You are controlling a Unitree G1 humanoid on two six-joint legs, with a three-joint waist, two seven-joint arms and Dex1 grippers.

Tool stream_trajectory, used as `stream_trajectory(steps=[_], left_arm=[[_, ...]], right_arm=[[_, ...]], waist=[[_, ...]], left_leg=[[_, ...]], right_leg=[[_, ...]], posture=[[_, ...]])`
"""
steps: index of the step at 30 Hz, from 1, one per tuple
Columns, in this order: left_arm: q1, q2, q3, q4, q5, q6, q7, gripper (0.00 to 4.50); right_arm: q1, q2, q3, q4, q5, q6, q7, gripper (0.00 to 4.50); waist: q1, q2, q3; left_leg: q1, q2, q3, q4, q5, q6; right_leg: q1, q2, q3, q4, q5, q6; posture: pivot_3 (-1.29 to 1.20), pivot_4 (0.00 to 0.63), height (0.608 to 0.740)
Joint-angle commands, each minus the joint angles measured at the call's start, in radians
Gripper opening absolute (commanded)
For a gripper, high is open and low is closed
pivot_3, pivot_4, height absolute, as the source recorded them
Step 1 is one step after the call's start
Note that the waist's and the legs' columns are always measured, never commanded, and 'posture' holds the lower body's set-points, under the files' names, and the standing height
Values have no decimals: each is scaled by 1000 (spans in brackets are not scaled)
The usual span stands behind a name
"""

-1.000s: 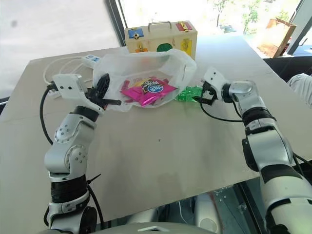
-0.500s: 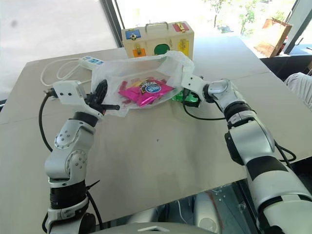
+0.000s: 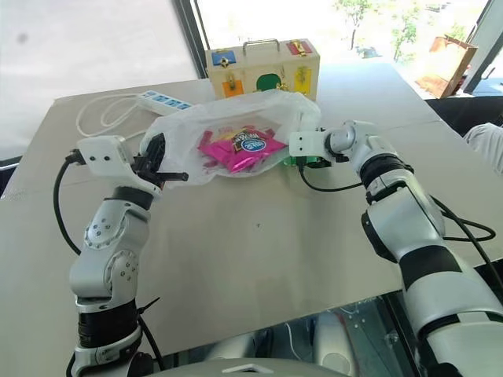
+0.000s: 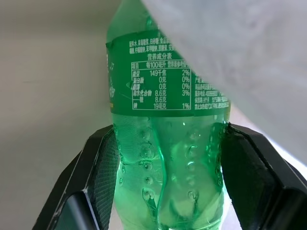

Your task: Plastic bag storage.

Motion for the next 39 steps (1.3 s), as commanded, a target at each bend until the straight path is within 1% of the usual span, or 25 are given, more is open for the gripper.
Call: stream_trajectory(steps=[1, 3, 5, 6, 7, 8, 10, 11, 12, 13, 15, 17, 18, 20, 22, 25, 27, 29, 31, 33, 35, 36, 37, 38, 39], left_arm=[[-4, -9, -21, -30, 9, -21, -1, 0], [-17, -11, -25, -22, 10, -22, -3, 0], [-25, -13, -28, -13, 11, -24, -3, 0], [-29, -16, -31, -8, 11, -25, -3, 0], [-32, -19, -36, -2, 12, -28, -5, 0], [-35, -21, -40, 1, 12, -29, -7, 0], [-39, -22, -44, 7, 11, -30, -10, 0], [-41, -24, -47, 9, 9, -30, -12, 0], [-42, -28, -54, 9, 7, -30, -16, 0], [-42, -30, -60, 9, 5, -30, -20, 0], [-35, -32, -79, -1, -5, -30, -42, 0], [-20, -21, -100, -18, -13, -30, -78, 0], [-14, -16, -106, -26, -20, -30, -96, 0], [-3, -8, -108, -44, -36, -25, -120, 0], [5, 4, -106, -56, -45, -22, -138, 0], [21, 11, -99, -84, -85, -23, -167, 0], [26, 11, -92, -96, -100, -23, -172, 0], [28, 13, -90, -97, -101, -22, -173, 0], [31, 6, -85, -96, -109, -24, -168, 0], [32, -16, -75, -95, -125, -24, -152, 0], [32, -18, -79, -89, -122, -27, -153, 0], [31, -18, -82, -83, -117, -29, -154, 0], [30, -18, -84, -79, -114, -30, -152, 0], [27, -16, -84, -76, -112, -30, -151, 0], [23, -15, -82, -75, -113, -30, -149, 0]], right_arm=[[47, -58, 47, 38, -39, -44, 231, 2591], [51, -107, 40, 22, -13, -115, 427, 2591], [59, -135, 13, 4, 35, -143, 598, 2591], [66, -141, -4, -3, 92, -161, 697, 2591], [73, -140, -7, -6, 165, -164, 756, 2591], [89, -148, 26, -42, 268, -149, 790, 2591], [161, -240, 183, -336, 584, 31, 804, 2591], [189, -254, 187, -466, 698, 142, 804, 2591], [210, -257, 157, -583, 792, 256, 804, 2591], [224, -253, 121, -663, 850, 348, 804, 2591], [238, -189, 20, -741, 899, 504, 739, 2591], [227, -100, -47, -737, 890, 638, 569, 2591], [225, -63, -68, -724, 872, 648, 496, 2591], [209, -15, -80, -695, 812, 681, 400, 2591], [183, 34, -121, -666, 816, 734, 338, 2591], [104, 108, -194, -555, 821, 861, 216, 2591], [53, 144, -246, -468, 830, 900, 175, 2591], [-18, 183, -346, -356, 881, 981, 102, 2591], [-79, 231, -480, -252, 940, 991, -44, 2591], [-101, 293, -611, -192, 991, 888, -234, 3626], [-100, 356, -726, -172, 1035, 725, -393, 4470], [-99, 387, -788, -171, 1067, 629, -453, 4491], [-97, 405, -820, -171, 1076, 570, -489, 4491], [-89, 418, -813, -175, 1051, 531, -492, 4491], [-74, 426, -773, -187, 1009, 522, -448, 4491]], waist=[[7, 0, 0], [16, 1, 0], [21, 1, 0], [22, 1, 0], [21, 0, 0], [17, 0, 0], [16, -1, -1], [15, 0, -1], [11, 0, -1], [5, 0, 0], [-12, 1, 0], [-27, 2, 1], [-29, 2, 1], [-22, 2, 1], [-3, 2, 1], [3, 2, 2], [4, 2, 2], [-1, 2, 2], [-8, 3, 2], [-16, 3, 2], [-21, 3, 2], [-25, 3, 2], [-30, 3, 2], [-34, 3, 2], [-36, 3, 2]], left_leg=[[0, 0, -1, 0, 0, 0], [0, 0, -3, 0, 0, 0], [-1, 0, -7, -1, 0, 0], [0, 0, -9, -2, 0, 0], [0, 0, -10, -2, 0, 0], [0, 0, -10, -3, 0, 0], [0, 0, -10, -4, 0, 0], [0, 0, -11, -4, 0, 0], [-1, 0, -11, -5, 0, 0], [-1, 2, -9, -6, 0, 0], [-1, 3, -7, -6, 0, 0], [-1, 4, -5, -6, 0, -1], [-3, 4, -5, -6, 0, -1], [-4, 4, -6, -4, 0, -1], [-7, 2, -6, -3, 0, -1], [-9, 0, -8, -2, 0, -1], [-9, -1, -8, -3, 0, -1], [-9, -1, -8, -4, 0, -1], [-9, 0, -8, -6, 0, -1], [-9, 0, -7, -7, 0, -1], [-8, 1, -5, -7, 0, -1], [-8, 1, -5, -7, 0, -1], [-8, 1, -5, -7, 0, -1], [-8, 1, -5, -7, 0, -1], [-8, 1, -5, -7, 0, -1]], right_leg=[[1, 0, -1, -1, 0, 0], [2, 0, -2, -2, 0, 0], [5, 0, -4, -6, 0, 0], [6, 0, -5, -10, 0, 0], [8, 0, -5, -12, 0, 0], [9, 0, -5, -13, 0, 0], [9, -1, -5, -13, 0, 0], [9, -2, -5, -13, 0, 0], [8, -2, -5, -13, 0, 0], [6, -3, -5, -13, 0, 0], [5, -2, -4, -12, 0, 0], [2, -1, -2, -10, 0, 0], [1, -1, -1, -9, 0, 0], [-1, -1, -1, -7, 0, -1], [-3, -1, -2, -7, 0, -1], [-3, 0, -4, -9, 0, -1], [-3, 0, -5, -9, 0, -1], [-4, -1, -5, -10, 0, -1], [-5, -1, -5, -9, 0, -1], [-6, 0, -4, -9, 0, -1], [-7, 0, -2, -8, 0, -1], [-7, 0, -2, -8, 0, -1], [-7, 0, -2, -7, 0, -1], [-7, 0, -2, -7, 0, -1], [-7, 1, -2, -6, 0, -1]], posture=[[0, 150, 740], [0, 150, 740], [0, 150, 740], [0, 150, 740], [0, 150, 740], [0, 150, 740], [0, 150, 740], [0, 150, 740], [0, 150, 740], [0, 150, 740], [0, 150, 740], [0, 150, 740], [0, 150, 740], [0, 150, 740], [0, 150, 740], [0, 150, 740], [0, 150, 740], [0, 150, 740], [0, 150, 740], [0, 150, 740], [0, 150, 740], [0, 150, 740], [0, 150, 740], [0, 150, 740], [0, 150, 740]])
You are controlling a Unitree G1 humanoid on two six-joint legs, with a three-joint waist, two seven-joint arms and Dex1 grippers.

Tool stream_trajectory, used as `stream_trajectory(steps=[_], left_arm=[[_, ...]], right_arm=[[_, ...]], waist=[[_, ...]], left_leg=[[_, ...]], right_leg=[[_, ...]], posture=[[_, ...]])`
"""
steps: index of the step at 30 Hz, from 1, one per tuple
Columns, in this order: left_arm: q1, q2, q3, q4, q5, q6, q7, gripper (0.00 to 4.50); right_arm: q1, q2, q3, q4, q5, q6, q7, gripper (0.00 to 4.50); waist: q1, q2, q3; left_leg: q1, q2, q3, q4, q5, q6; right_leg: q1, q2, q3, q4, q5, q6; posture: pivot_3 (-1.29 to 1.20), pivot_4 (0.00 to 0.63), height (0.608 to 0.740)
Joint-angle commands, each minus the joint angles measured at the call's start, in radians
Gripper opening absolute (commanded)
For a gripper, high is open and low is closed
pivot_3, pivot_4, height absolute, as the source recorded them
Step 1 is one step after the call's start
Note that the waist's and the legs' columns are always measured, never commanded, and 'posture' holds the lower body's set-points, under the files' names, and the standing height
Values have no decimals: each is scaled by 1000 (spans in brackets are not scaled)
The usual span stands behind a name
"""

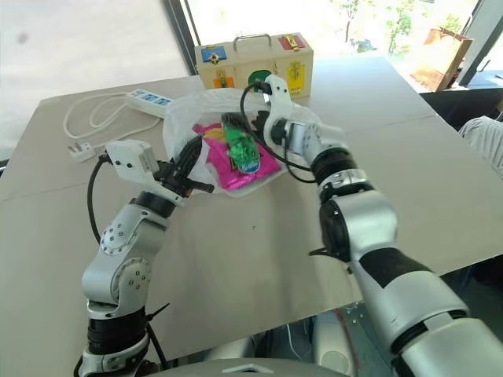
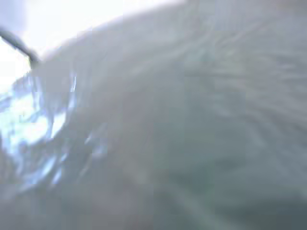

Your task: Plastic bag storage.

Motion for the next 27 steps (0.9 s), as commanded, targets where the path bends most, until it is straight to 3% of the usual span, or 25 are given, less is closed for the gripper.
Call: stream_trajectory(steps=[1, 5, 8, 10, 12, 15, 18, 21, 25, 27], left_arm=[[-15, 5, 12, -22, -3, -20, 5, 0], [-13, 1, 20, -20, -6, -21, 12, 0], [-9, 1, 17, -18, -7, -19, 12, 0], [-12, 4, 18, -16, -9, -17, 11, 0], [-15, 8, 20, -14, -6, -18, 13, 0], [-11, 15, 38, -11, -5, -20, 18, 0], [-3, 18, 45, -11, -8, -13, 23, 0], [5, 23, 36, -14, -9, -4, 18, 0], [6, 35, 41, -13, -16, 3, 11, 0], [6, 38, 39, -14, -15, 5, 9, 0]], right_arm=[[15, 8, 75, -57, -74, -63, 79, 4491], [208, -73, 338, -338, -186, 82, 409, 4491], [400, -248, 499, -730, -141, 256, 667, 4491], [518, -382, 559, -951, -122, 284, 779, 4491], [630, -462, 521, -1157, -43, 264, 844, 4491], [717, -456, 368, -1313, 42, 252, 710, 4491], [720, -410, 260, -1288, -27, 163, 498, 4491], [743, -427, 252, -1184, -194, -59, 367, 4491], [769, -415, 282, -1115, -332, -239, 241, 4491], [793, -401, 300, -1092, -357, -243, 208, 4491]], waist=[[-3, 0, 0], [0, -1, -1], [6, -1, 0], [11, 0, 0], [17, 0, 0], [15, -1, 0], [26, -1, 0], [49, -2, -1], [53, -2, -1], [50, -2, -1]], left_leg=[[0, 0, 0, 0, 0, 0], [0, -1, -1, 3, 0, 0], [-3, -1, -3, 5, 0, 0], [-8, -1, -5, 10, 0, 0], [-9, -2, -5, 11, 0, 1], [-6, 0, -2, 11, -1, 0], [1, 1, 2, 10, -1, -1], [3, -1, 2, 11, -1, -1], [0, -2, 1, 10, -1, 0], [0, -2, 2, 9, -1, 0]], right_leg=[[0, 0, -1, 1, 0, 0], [1, -2, 0, 8, 0, 0], [0, -3, 1, 8, 0, 0], [-2, -3, -1, 7, 0, 0], [-2, -3, -2, 7, 0, 0], [-2, -3, -1, 5, 0, 0], [1, -2, 4, 10, 0, 0], [3, 0, 4, 9, 0, 0], [1, -1, 3, 8, 0, 0], [-1, -1, 3, 7, 0, 0]], posture=[[0, 150, 740], [0, 150, 740], [0, 150, 740], [0, 150, 740], [0, 150, 740], [0, 150, 740], [0, 150, 740], [0, 150, 740], [0, 150, 740], [0, 150, 740]])
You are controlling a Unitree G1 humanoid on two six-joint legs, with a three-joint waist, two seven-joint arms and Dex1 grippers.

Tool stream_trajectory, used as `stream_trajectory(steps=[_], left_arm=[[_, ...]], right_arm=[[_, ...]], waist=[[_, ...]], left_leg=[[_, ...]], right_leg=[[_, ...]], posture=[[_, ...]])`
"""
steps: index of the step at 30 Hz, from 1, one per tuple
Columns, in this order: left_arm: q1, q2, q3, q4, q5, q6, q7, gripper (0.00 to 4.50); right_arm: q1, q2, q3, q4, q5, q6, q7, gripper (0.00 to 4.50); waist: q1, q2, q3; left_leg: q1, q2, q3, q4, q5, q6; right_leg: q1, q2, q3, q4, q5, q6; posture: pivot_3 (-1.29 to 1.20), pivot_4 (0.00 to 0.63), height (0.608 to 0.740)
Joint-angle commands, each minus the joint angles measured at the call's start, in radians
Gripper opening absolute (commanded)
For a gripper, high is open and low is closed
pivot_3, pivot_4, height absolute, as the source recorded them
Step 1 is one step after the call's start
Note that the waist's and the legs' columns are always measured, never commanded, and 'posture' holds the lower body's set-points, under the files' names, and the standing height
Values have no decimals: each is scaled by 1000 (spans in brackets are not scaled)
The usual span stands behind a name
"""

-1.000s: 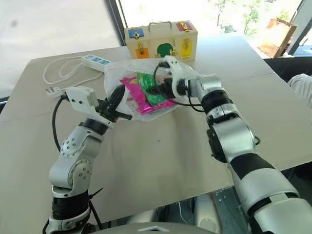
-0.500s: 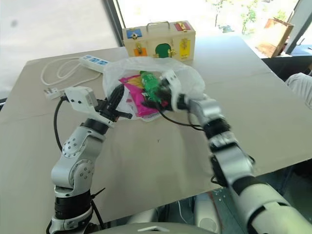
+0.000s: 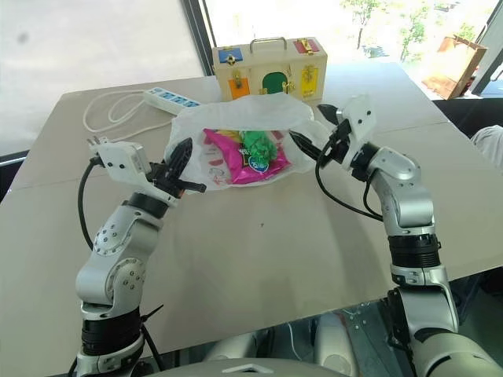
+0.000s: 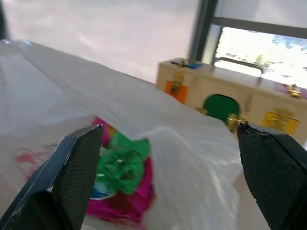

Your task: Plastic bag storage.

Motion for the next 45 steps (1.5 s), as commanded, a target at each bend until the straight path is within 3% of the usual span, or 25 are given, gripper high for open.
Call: stream_trajectory(steps=[1, 5, 12, 15, 21, 22, 23, 27, 29, 31, 34, 38, 41, 44, 45], left_arm=[[-5, 11, 1, -32, -10, 0, -6, 0], [-4, 12, 1, -38, -8, 7, -5, 0], [29, 45, 5, -56, -3, 21, -19, 0], [39, 66, 11, -60, -4, 28, -32, 0], [42, 130, 35, -41, -24, 43, -82, 0], [25, 143, 48, -27, -36, 55, -87, 0], [-9, 154, 69, -8, -61, 81, -84, 0], [-243, 258, 123, 116, -191, 217, -154, 0], [-403, 323, 130, 231, -248, 266, -234, 0], [-699, 361, 157, 488, -325, 329, -304, 0], [-1071, 359, 223, 902, -358, 302, -325, 0], [-1355, 367, 240, 1353, -279, 132, -387, 0], [-1432, 360, 164, 1597, -140, -41, -460, 0], [-1438, 339, 128, 1702, -60, -140, -496, 0], [-1437, 332, 132, 1723, -46, -161, -485, 0]], right_arm=[[30, 21, 19, 10, -39, -34, -60, 4491], [63, 28, 43, 37, -25, 61, -45, 4491], [11, 123, -4, 190, 70, 37, -25, 4491], [-13, 147, -33, 203, 117, 25, -13, 3607], [-45, 168, -74, 228, 180, 17, 1, 640], [-48, 166, -79, 227, 190, 21, 4, 195], [-51, 163, -85, 222, 205, 30, 12, 46], [-62, 113, -120, 113, 379, 242, 114, 46], [-93, 60, -160, 43, 561, 451, 179, 46], [-220, 16, -280, 28, 843, 648, 180, 46], [-429, 19, -458, 158, 1047, 656, 58, 46], [-636, 32, -606, 363, 1115, 539, -94, 46], [-707, 9, -565, 477, 990, 445, -65, 46], [-717, -9, -492, 529, 878, 391, -1, 46], [-718, -16, -480, 540, 857, 388, 17, 285]], waist=[[-3, 0, 0], [-3, 0, 0], [-4, 1, 0], [-4, 1, 0], [-3, 1, 1], [-3, 1, 1], [-3, 1, 1], [1, 1, 1], [0, 1, 3], [0, 0, 8], [-12, 0, 13], [-32, -1, 13], [-42, -1, 12], [-57, -1, 13], [-60, -1, 13]], left_leg=[[0, 0, 0, 0, 0, 0], [1, 1, 1, 0, 0, 0], [2, 2, 1, -1, 0, 0], [2, 1, 1, -1, 0, 0], [2, 1, 0, -2, 0, 0], [2, 1, 1, -2, 0, 0], [2, 1, 1, -2, 0, 0], [0, 1, -2, 0, 0, 0], [0, 1, -2, 0, 0, 0], [-2, 0, -3, 1, 0, 0], [-13, 0, -8, 7, 0, 0], [-17, -2, -13, 7, -1, 1], [-17, -4, -14, 6, -1, 1], [-20, -8, -15, 7, -2, 4], [-23, -10, -16, 8, -3, 5]], right_leg=[[0, 0, 0, 0, 0, 0], [0, 1, 1, 1, 0, 0], [1, 2, 2, 0, 0, 0], [0, 2, 1, 0, 0, 0], [1, 3, 1, 0, 0, 0], [1, 3, 1, 0, 0, 0], [1, 3, 1, -1, 0, 0], [1, 3, -2, 1, 0, 0], [1, 2, -1, 0, 0, 0], [1, 2, -2, -2, 0, 0], [-7, 1, -8, 1, 1, -2], [-13, -5, -16, 4, 1, -2], [-15, -11, -20, 7, 1, -2], [-18, -15, -19, 7, 1, -2], [-21, -16, -18, 7, 1, -2]], posture=[[0, 150, 740], [0, 150, 740], [0, 150, 740], [0, 150, 740], [0, 150, 740], [0, 150, 740], [0, 150, 740], [0, 150, 740], [0, 150, 740], [0, 150, 740], [0, 150, 740], [0, 150, 740], [0, 150, 740], [0, 150, 740], [0, 150, 740]])
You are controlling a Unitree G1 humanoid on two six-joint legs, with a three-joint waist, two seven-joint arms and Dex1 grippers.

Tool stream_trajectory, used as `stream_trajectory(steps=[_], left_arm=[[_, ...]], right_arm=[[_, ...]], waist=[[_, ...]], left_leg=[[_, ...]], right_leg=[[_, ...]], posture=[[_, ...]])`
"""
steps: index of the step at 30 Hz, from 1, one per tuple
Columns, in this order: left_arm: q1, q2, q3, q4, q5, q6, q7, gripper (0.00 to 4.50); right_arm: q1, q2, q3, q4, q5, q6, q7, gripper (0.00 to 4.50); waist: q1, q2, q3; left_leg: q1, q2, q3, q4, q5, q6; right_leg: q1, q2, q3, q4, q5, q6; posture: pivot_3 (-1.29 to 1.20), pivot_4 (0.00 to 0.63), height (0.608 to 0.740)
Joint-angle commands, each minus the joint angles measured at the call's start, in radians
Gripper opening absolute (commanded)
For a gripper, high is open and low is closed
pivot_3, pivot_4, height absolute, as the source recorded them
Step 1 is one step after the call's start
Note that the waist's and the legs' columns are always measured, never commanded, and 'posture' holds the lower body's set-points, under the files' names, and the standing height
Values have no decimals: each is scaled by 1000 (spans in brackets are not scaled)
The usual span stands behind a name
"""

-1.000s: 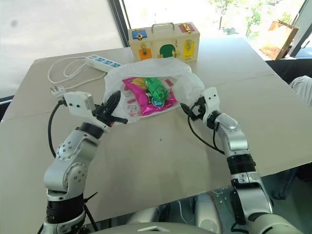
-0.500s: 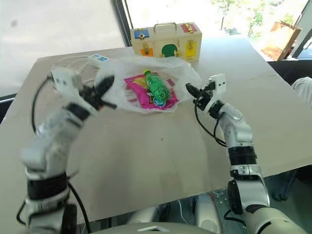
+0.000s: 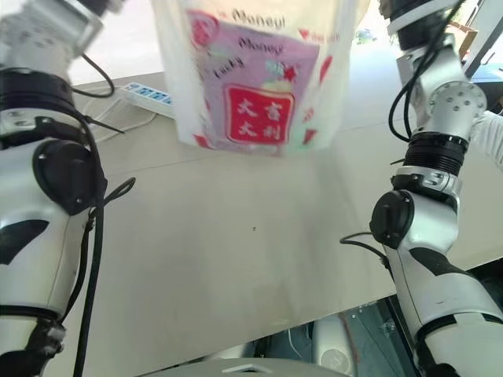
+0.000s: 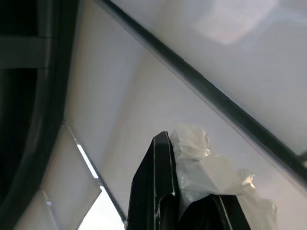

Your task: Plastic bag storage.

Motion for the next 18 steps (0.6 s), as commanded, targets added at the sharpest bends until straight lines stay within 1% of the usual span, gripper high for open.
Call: stream_trajectory(steps=[1, 2, 4, 7, 8, 9, 10, 11, 12, 13, 15, 17, 18], left_arm=[[-17, 4, -1, 66, 75, -141, -6, 0], [-14, 0, 4, 74, 84, -159, -1, 254], [-4, 2, 21, 76, 80, -147, -42, 867], [40, 23, 9, 50, 93, -99, -129, 2309], [84, 47, 10, 21, 87, -59, -173, 2615], [139, 73, 8, -25, 80, -14, -218, 3115], [229, 107, 1, -111, 61, 64, -283, 3524], [321, 137, -7, -216, 31, 156, -353, 4053], [477, 178, -31, -397, -16, 249, -446, 4392], [661, 224, -59, -597, -47, 296, -521, 4455], [962, 285, -61, -893, -91, 353, -565, 4455], [1363, 316, -13, -1200, -69, 333, -555, 4455], [1525, 305, 12, -1319, -47, 323, -522, 4455]], right_arm=[[-30, -47, 46, 9, -83, -41, 90, 577], [-18, -58, 57, -3, -92, -28, 121, 932], [26, -92, 85, -60, -108, 10, 177, 1832], [156, -178, 178, -212, -147, 104, 286, 3345], [262, -245, 252, -307, -178, 147, 361, 3699], [372, -311, 317, -398, -207, 182, 424, 4205], [494, -380, 375, -492, -235, 212, 467, 4500], [592, -436, 413, -563, -254, 231, 496, 4500], [688, -501, 439, -622, -255, 264, 534, 4500], [784, -566, 451, -680, -250, 283, 585, 4500], [926, -656, 455, -745, -276, 266, 649, 4500], [1050, -688, 458, -719, -405, 116, 637, 4500], [1079, -663, 444, -683, -449, 46, 601, 4500]], waist=[[-5, 0, 0], [-7, 0, 0], [-5, 0, 0], [0, 0, 0], [2, 1, -1], [3, 1, -1], [2, 3, -3], [1, 7, -5], [-4, 10, -7], [-9, 11, -7], [-23, 14, -5], [-29, 14, -5], [-30, 10, -5]], left_leg=[[-5, -2, -1, 3, 0, 0], [-9, -3, -2, 6, 0, 0], [-14, -3, -5, 13, 0, 1], [-16, -5, -11, 15, -2, 3], [-15, -6, -12, 15, -2, 4], [-15, -7, -14, 15, -2, 4], [-14, -8, -16, 16, -3, 5], [-12, -9, -17, 16, -3, 6], [-11, -10, -17, 16, -5, 8], [-9, -11, -17, 15, -6, 10], [-11, -16, -19, 15, -6, 10], [-10, -19, -19, 15, -7, 12], [-8, -19, -19, 15, -7, 12]], right_leg=[[-4, -1, 0, 0, 0, 0], [-6, -1, 1, 0, 0, 0], [-8, -1, 0, 2, 0, 0], [-7, -1, 0, 2, 0, 0], [-7, -1, 1, 3, 0, 0], [-7, -2, 1, 3, 0, 0], [-6, -2, 4, 6, 0, 0], [-6, -2, 5, 10, 0, 0], [-7, -2, 7, 14, 0, 0], [-8, -2, 9, 16, 0, 0], [-14, -4, 12, 16, 0, 0], [-15, -5, 13, 13, 0, -1], [-15, -5, 13, 12, 1, -2]], posture=[[0, 150, 740], [0, 150, 740], [0, 150, 740], [0, 150, 740], [0, 150, 740], [0, 150, 740], [0, 150, 740], [0, 150, 740], [0, 150, 740], [0, 150, 740], [0, 150, 740], [0, 150, 740], [0, 150, 740]])
